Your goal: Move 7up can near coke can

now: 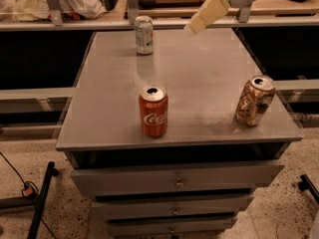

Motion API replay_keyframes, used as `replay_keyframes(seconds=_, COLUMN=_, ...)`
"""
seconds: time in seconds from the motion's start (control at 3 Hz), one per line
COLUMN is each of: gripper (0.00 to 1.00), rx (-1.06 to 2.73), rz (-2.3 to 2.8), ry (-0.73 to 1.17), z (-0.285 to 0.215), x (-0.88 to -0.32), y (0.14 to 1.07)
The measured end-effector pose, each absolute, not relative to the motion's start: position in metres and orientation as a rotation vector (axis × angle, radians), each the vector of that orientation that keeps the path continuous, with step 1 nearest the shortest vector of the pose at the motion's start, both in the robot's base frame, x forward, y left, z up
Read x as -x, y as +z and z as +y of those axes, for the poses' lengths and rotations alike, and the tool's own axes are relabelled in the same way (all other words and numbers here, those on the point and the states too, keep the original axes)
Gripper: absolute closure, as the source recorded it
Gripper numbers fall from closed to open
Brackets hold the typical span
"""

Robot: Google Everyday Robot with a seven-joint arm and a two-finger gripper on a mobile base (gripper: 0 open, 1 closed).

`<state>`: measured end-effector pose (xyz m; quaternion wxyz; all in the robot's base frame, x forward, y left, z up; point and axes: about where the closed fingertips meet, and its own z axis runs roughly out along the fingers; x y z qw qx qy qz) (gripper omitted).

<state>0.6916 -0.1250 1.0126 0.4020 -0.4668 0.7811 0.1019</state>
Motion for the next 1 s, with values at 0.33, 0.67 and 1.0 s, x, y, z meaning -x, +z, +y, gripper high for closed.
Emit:
replay_keyframes(seconds=0.33, gripper=0.00, rx=1.161, rz=1.963, ry=0.372, z=-0.089, x=-0.723, y=0.989)
replay_keyframes(seconds=0.67, gripper=0.00, rx=1.121, rz=1.939, ry=0.469, z=-0.052, x=-0.751, y=0.968)
replay_keyframes(seconds=1.0, gripper=0.00, rx=1.049, rz=1.901, ry=0.508, z=-0.020, x=-0.770, y=0.958)
